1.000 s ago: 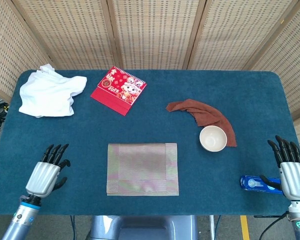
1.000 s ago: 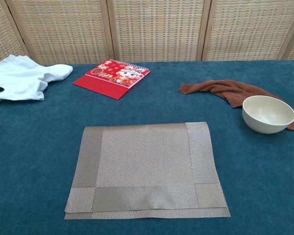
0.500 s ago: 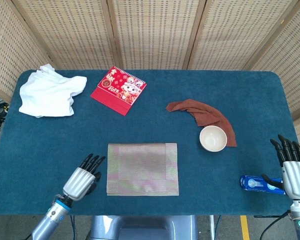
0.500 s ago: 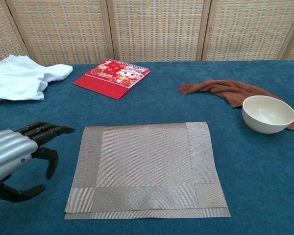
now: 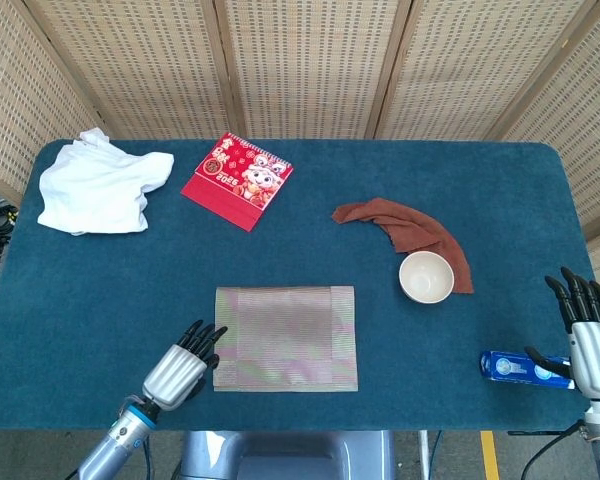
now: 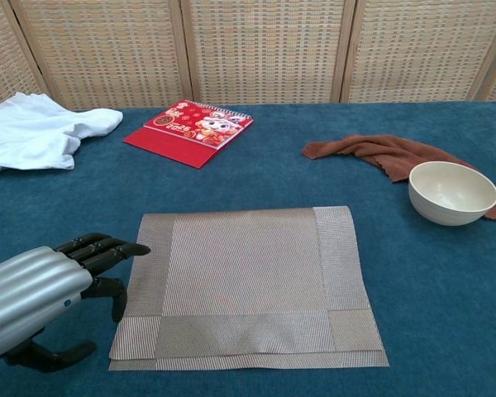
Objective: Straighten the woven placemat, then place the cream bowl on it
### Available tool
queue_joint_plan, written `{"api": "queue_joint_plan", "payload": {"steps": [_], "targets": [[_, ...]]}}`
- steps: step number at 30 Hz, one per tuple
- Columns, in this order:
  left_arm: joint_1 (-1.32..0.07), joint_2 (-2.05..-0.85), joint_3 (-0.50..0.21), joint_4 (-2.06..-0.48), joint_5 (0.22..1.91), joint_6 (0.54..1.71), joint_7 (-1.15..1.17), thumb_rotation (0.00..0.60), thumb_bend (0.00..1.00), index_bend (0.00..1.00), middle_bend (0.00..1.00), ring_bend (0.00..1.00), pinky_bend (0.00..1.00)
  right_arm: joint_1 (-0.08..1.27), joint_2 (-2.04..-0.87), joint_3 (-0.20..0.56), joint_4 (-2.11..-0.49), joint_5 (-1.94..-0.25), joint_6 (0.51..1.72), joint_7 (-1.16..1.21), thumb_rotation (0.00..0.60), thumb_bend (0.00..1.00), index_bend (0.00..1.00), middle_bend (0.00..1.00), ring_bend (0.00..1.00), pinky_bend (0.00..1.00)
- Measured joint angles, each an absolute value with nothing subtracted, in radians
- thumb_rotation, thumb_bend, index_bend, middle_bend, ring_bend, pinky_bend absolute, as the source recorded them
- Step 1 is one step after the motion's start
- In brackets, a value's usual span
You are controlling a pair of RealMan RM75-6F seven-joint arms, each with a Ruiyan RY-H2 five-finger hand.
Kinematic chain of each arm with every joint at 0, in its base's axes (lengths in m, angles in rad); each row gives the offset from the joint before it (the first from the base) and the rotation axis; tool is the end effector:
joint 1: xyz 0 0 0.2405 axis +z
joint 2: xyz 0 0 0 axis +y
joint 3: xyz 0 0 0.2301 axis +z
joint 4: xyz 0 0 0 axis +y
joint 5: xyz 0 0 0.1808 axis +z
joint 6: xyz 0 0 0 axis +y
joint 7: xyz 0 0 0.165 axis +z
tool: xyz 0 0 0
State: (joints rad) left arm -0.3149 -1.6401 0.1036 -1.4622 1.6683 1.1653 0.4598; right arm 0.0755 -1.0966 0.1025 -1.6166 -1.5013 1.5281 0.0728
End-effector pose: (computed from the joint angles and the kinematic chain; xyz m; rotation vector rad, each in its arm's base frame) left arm -0.1739 0.1877 -0.0360 -2.0889 -0.7286 -0.8755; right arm -0.2704 -0.2038 0.1953 1.3092 -0.8769 1.0087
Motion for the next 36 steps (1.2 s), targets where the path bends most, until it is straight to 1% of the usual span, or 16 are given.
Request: {"api": "queue_joint_plan", "payload": {"steps": [12, 17, 21, 32, 36], "targets": [[-0.314, -1.679, 0.114, -1.442, 1.648, 1.152, 0.476, 0.600, 0.34, 0.44, 0.00, 0.00, 0.00, 0.072, -1.091, 0.107, -1.619, -1.501, 1.537, 0.093, 0.600, 0.25, 0.12, 0.00, 0.00, 0.00], [-0.315, -1.696, 0.116, -1.428, 1.648, 1.152, 0.477, 0.600, 0.35, 0.46, 0.00, 0.00, 0.00, 0.071, -1.090, 0.108, -1.619, -1.499, 1.537, 0.097, 0.600, 0.25, 0.12, 0.00, 0.00, 0.00], [-0.313, -1.711, 0.115, -1.417, 1.648, 1.163, 0.474, 0.600, 0.40, 0.48, 0.00, 0.00, 0.00, 0.071, -1.090, 0.107, -1.619, -1.501, 1.537, 0.099, 0.600, 0.25, 0.12, 0.00, 0.00, 0.00], [-0.310, -1.730, 0.114, -1.398, 1.647, 1.178, 0.473, 0.600, 0.40, 0.50, 0.00, 0.00, 0.00, 0.072, -1.092, 0.107, -1.621, -1.503, 1.537, 0.094, 0.600, 0.25, 0.12, 0.00, 0.00, 0.00], [-0.310, -1.740, 0.112, -1.385, 1.647, 1.181, 0.477, 0.600, 0.41, 0.52, 0.00, 0.00, 0.00, 0.072, -1.092, 0.107, -1.620, -1.503, 1.537, 0.096, 0.600, 0.25, 0.12, 0.00, 0.00, 0.00]]}}
